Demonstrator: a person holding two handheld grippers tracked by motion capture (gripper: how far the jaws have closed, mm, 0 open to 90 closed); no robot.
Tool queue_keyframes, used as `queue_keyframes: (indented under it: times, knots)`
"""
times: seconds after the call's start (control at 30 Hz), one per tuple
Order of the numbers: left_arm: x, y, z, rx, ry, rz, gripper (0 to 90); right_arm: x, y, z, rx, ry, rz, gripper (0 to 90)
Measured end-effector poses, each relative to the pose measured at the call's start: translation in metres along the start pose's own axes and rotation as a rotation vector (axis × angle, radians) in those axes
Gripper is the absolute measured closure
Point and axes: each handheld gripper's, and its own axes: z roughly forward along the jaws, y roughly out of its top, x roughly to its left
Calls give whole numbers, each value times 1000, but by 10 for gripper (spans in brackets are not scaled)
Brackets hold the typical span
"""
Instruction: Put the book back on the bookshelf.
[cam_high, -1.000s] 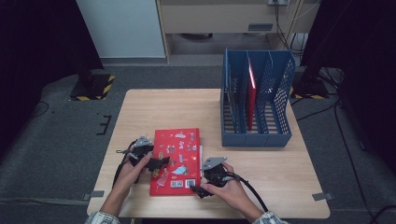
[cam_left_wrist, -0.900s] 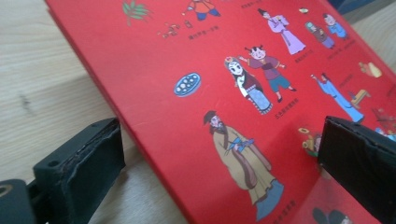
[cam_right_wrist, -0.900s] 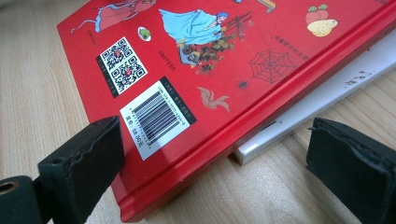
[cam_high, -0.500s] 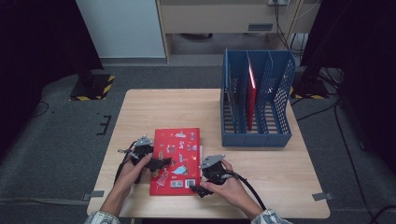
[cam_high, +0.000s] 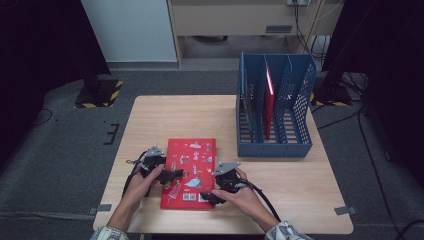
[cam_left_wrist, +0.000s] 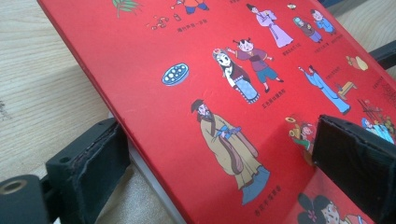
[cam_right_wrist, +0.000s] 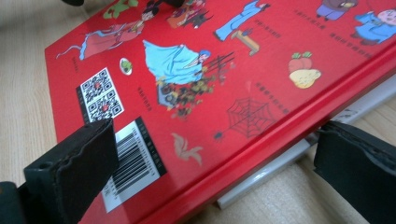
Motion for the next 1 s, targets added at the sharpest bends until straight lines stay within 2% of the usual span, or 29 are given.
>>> queue_keyframes:
  times: [0.17,0.23,0.3,0.5,0.67,0.8,1.0]
  knots:
    - [0,1,-2,-7,0,2,60,0,2,0,12,-2,7,2]
    - [0,1,-3,-25,-8,-5,99,0,3,1,11,-12,-1,6]
    - [-1,2,-3,-31,-13,-2,127,0,4,1,18,-12,10,11]
    - [-2,3,-4,-21,-11,1,127,-2,7,-1,36,-9,28,40]
    - [-1,4,-8,-39,-14,7,164,-3,10,1,38,-29,34,45]
    - [-2,5,-10,-52,-29,-7,187,-2,13,1,44,-41,47,52]
    - [-3,7,-12,-42,-23,1,192,-1,16,0,50,-55,51,63]
